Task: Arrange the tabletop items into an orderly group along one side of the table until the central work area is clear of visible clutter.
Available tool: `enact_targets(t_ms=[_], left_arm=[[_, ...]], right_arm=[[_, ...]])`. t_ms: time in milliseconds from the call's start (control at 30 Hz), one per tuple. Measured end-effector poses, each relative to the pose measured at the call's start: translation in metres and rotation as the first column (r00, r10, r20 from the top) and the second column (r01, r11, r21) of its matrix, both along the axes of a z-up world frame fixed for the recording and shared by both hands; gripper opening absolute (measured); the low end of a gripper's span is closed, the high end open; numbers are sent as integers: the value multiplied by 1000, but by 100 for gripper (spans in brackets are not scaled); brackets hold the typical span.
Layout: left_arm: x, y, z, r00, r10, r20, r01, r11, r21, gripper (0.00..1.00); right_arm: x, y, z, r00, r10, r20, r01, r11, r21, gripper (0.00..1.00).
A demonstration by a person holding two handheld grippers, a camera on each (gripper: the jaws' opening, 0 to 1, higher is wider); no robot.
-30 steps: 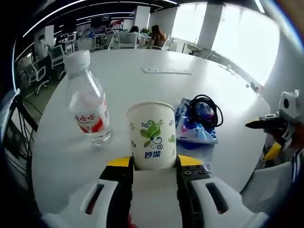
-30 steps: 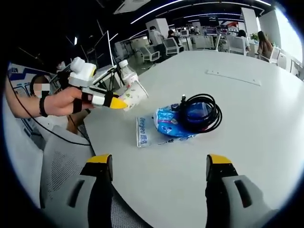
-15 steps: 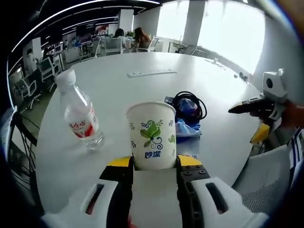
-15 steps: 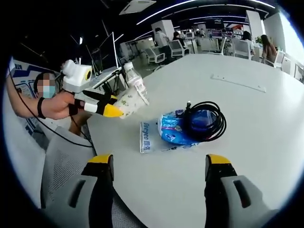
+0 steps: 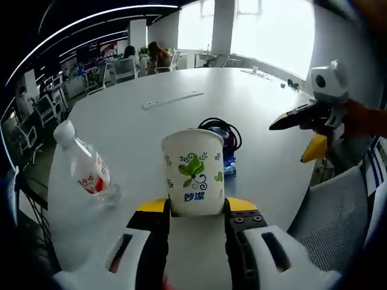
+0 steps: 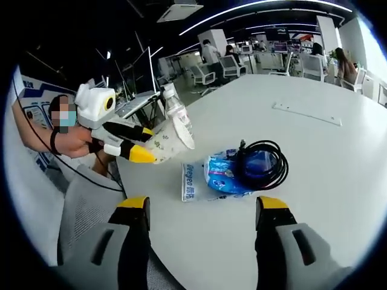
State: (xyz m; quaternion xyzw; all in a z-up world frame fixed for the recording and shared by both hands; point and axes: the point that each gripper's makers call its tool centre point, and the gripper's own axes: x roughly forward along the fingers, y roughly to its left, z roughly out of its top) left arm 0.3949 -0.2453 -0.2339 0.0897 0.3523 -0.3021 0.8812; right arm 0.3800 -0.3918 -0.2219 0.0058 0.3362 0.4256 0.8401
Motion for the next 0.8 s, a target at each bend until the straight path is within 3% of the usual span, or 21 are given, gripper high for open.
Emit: enact_targets(t_ms=[300,800], left_arm=[[-10,-26,5,996,-86,13,86,996,0,34],[-27,-67,10,966,-256,43,255,966,37,34]], right_arm=[[5,7,10,1000,-7,-7,7,997,73,64],[9,19,23,1000,30,-8,-28,992,125,56]])
